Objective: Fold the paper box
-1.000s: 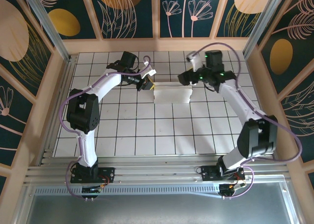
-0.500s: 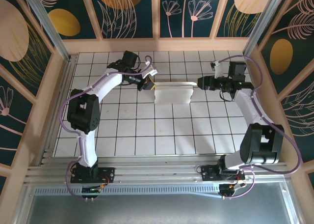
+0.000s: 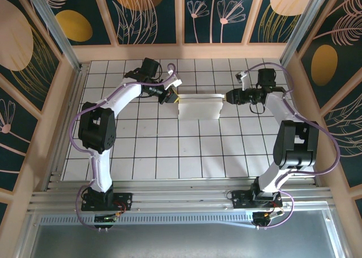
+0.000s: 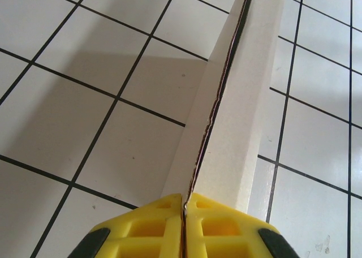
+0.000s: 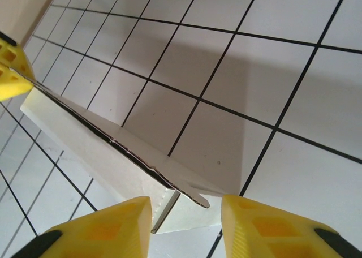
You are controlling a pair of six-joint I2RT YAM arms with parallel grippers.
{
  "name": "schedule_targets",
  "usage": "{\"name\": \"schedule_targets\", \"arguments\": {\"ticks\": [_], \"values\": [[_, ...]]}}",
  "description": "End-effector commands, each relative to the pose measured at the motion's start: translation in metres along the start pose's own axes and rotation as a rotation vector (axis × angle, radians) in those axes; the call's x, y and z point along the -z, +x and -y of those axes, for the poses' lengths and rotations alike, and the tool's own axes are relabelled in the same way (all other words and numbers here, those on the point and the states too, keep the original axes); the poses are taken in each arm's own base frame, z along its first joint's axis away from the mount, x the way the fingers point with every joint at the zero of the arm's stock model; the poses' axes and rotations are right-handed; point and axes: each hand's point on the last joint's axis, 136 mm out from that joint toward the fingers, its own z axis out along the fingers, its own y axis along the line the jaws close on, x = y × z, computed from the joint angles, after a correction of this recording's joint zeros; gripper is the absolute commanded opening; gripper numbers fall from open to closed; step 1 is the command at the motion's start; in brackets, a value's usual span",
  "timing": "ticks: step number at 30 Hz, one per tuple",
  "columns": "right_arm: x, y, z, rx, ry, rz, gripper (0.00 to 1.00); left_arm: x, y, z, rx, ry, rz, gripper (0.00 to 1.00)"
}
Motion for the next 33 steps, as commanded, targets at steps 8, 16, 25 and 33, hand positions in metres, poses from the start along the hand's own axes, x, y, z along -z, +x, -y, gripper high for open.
{"name": "schedule_targets", "arguments": {"ticks": [8,16,25,33], "values": [[-0.008,-0.003,-0.013,0.05,-0.072,-0.022,0.32,-0.004,-0.002,0.002,0.005,0.021,-0.008,0.09],[-0.013,0.0,-0.018,0.053,-0.076,-0.05,0.17,-0.005,-0.001,0.002,0.007,0.021,-0.011,0.09],[-0.019,0.002,-0.018,0.018,-0.05,-0.074,0.11,-0.006,-0.001,0.002,0.011,0.022,-0.012,0.09],[-0.021,0.011,-0.022,0.019,-0.04,-0.088,0.06,-0.006,-0.002,0.003,0.012,0.021,-0.012,0.09]]}}
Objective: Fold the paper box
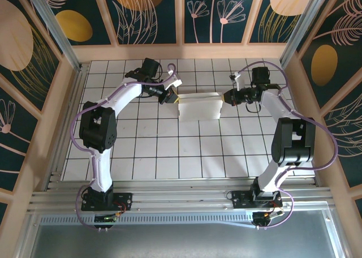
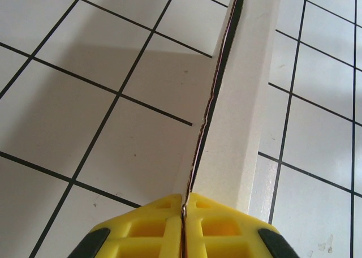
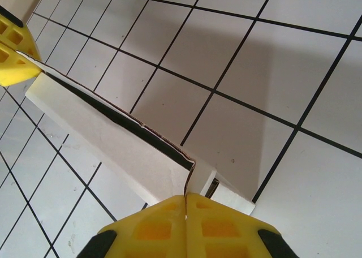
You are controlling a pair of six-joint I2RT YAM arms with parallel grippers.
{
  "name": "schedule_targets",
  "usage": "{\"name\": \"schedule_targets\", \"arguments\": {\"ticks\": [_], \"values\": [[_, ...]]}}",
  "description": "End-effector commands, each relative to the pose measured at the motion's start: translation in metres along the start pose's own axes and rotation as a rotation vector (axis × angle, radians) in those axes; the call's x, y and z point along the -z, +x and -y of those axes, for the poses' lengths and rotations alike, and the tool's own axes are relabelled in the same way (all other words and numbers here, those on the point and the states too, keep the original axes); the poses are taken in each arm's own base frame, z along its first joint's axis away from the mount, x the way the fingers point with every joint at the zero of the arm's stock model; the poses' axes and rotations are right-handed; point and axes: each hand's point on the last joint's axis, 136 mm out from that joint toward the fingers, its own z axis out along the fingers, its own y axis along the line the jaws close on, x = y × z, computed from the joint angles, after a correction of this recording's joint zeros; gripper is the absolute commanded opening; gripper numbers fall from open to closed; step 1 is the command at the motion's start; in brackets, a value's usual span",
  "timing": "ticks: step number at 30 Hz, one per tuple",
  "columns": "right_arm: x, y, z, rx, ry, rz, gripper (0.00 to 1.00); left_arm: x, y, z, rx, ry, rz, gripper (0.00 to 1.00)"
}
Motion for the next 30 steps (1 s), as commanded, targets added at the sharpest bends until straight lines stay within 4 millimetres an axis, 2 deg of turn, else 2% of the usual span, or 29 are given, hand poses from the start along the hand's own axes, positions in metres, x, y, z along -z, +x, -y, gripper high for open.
{"name": "schedule_targets", "arguments": {"ticks": [1,3,7,14,19,22,24,27,28,30], "values": [[-0.006,0.007,-0.009,-0.007,-0.011,-0.025,0.06,-0.002,-0.005,0.007,0.001,0.021,0.0,0.09],[-0.006,0.009,-0.007,-0.007,0.002,-0.029,0.06,-0.003,-0.005,0.007,0.003,0.017,0.002,0.1],[-0.007,0.014,-0.006,-0.009,0.024,-0.039,0.05,0.001,-0.011,0.007,0.005,0.0,0.033,0.27],[-0.004,0.017,-0.007,-0.003,0.036,-0.033,0.05,0.015,-0.025,0.015,-0.017,-0.02,0.097,0.41],[-0.003,0.016,-0.008,0.003,0.038,-0.024,0.04,0.028,-0.037,0.023,-0.037,-0.035,0.151,0.54],[-0.003,0.016,-0.01,0.005,0.032,-0.021,0.03,0.037,-0.045,0.03,-0.049,-0.038,0.189,0.56],[-0.004,0.017,-0.01,0.008,0.031,-0.021,0.03,0.043,-0.05,0.027,-0.019,-0.073,0.205,0.55],[-0.004,0.017,-0.011,0.007,0.03,-0.022,0.03,0.055,-0.057,0.008,0.133,-0.192,0.208,0.46],[-0.004,0.017,-0.01,0.005,0.032,-0.023,0.03,0.059,-0.056,0.006,0.178,-0.209,0.201,0.42],[-0.004,0.017,-0.011,0.009,0.031,-0.022,0.03,0.063,-0.054,0.012,0.238,-0.202,0.194,0.41]]}}
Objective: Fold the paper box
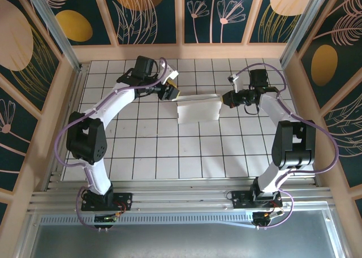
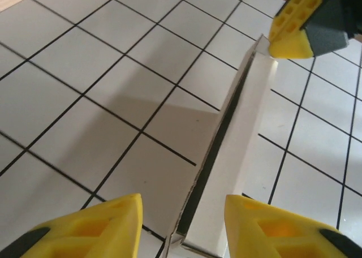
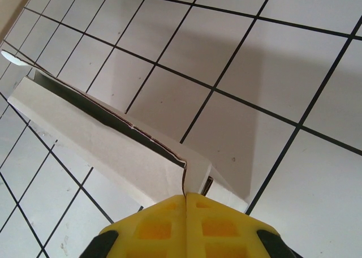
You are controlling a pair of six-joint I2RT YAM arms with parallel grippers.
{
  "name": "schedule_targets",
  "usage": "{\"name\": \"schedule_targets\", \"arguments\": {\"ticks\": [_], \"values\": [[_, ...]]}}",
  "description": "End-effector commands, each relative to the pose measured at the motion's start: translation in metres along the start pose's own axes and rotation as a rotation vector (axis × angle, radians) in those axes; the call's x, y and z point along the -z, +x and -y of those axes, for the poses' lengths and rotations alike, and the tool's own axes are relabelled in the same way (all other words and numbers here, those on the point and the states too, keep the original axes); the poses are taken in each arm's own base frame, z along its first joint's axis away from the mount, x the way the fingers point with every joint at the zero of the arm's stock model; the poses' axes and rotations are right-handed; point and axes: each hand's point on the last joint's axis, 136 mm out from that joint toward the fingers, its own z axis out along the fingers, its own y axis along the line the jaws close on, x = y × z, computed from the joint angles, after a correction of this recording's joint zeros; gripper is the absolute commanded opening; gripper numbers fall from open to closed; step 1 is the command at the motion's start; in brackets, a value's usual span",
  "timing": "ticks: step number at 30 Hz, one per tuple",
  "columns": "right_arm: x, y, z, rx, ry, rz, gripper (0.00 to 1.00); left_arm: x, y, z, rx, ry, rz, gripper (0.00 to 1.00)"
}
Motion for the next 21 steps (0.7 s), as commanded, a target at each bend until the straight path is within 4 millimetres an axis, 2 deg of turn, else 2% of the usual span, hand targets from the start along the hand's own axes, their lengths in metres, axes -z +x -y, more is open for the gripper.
{"name": "schedule_targets", "arguments": {"ticks": [1,6,10,21], "values": [[0.0,0.011,-0.006,-0.013,0.001,-0.026,0.03,0.019,-0.011,0.003,0.143,-0.056,0.009,0.41],[-0.001,0.009,-0.007,-0.007,-0.003,-0.023,0.03,0.024,0.024,0.01,0.156,-0.063,-0.12,0.42],[-0.003,0.011,-0.009,-0.01,-0.005,-0.033,0.02,0.018,0.037,0.001,0.178,-0.084,-0.189,0.34],[-0.005,0.01,-0.012,-0.003,-0.012,-0.037,0.02,-0.002,0.041,-0.01,0.128,-0.048,-0.24,0.34]]}}
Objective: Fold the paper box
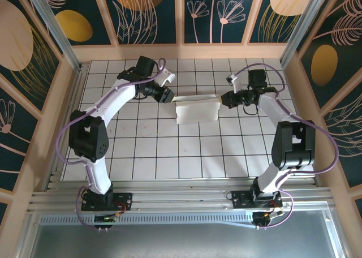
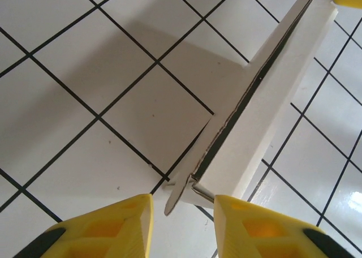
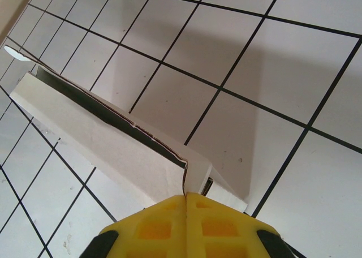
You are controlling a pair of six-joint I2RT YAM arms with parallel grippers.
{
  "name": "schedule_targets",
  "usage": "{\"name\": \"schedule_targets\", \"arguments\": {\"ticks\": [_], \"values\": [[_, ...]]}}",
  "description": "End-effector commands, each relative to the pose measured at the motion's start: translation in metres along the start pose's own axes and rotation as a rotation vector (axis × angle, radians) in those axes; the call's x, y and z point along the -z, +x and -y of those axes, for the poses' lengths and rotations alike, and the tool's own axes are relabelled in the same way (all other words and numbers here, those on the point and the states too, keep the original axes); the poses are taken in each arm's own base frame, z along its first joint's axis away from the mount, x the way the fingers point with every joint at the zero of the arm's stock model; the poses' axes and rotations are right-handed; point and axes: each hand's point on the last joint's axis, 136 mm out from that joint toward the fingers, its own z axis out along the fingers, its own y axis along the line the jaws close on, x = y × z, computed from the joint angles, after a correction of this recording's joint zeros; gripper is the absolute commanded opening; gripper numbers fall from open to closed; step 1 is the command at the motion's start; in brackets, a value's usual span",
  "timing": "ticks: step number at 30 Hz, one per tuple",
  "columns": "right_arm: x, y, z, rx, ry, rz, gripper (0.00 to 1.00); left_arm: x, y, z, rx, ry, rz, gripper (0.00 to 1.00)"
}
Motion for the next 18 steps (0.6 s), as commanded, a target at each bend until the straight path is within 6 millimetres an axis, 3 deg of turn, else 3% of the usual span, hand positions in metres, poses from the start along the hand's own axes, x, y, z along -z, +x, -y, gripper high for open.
{"name": "schedule_targets", "arguments": {"ticks": [1,6,10,12,18], "values": [[-0.003,0.01,-0.006,-0.016,-0.004,-0.035,0.02,-0.006,0.001,0.0,-0.028,0.022,-0.032,0.35],[-0.004,0.012,-0.005,-0.016,-0.003,-0.04,0.02,-0.011,-0.003,0.008,-0.044,0.088,-0.02,0.35],[-0.005,0.013,-0.006,-0.017,-0.007,-0.04,0.02,-0.016,-0.001,0.005,-0.037,0.084,-0.034,0.32],[-0.005,0.013,-0.005,-0.018,-0.006,-0.039,0.02,-0.017,0.001,0.004,-0.034,0.081,-0.04,0.26],[-0.005,0.013,-0.006,-0.013,-0.002,-0.04,0.01,-0.02,0.014,-0.003,-0.004,0.045,-0.091,0.27]]}}
